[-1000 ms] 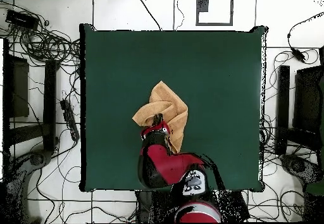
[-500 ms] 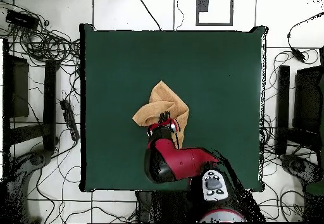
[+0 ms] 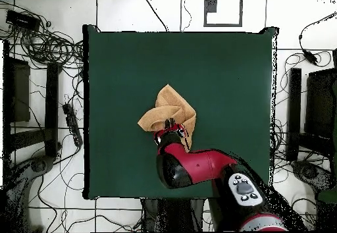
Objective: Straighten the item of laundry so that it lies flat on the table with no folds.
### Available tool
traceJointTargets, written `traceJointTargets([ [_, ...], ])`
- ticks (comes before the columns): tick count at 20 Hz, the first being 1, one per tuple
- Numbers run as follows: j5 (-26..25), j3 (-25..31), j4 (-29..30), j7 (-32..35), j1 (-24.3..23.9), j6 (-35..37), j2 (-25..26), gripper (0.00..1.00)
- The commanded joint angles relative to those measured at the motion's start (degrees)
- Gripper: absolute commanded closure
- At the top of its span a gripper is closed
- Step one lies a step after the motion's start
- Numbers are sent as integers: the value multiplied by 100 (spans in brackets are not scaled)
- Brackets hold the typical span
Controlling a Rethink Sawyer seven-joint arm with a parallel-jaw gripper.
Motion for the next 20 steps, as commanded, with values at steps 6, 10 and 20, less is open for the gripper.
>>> traceJointTargets([
  [6,-605,2098,1054,185,-1105,1498,-226,100],
  [10,-651,2054,1132,90,-1100,1680,-377,100],
  [20,-1350,2155,1297,-209,-1493,1839,-87,100],
])
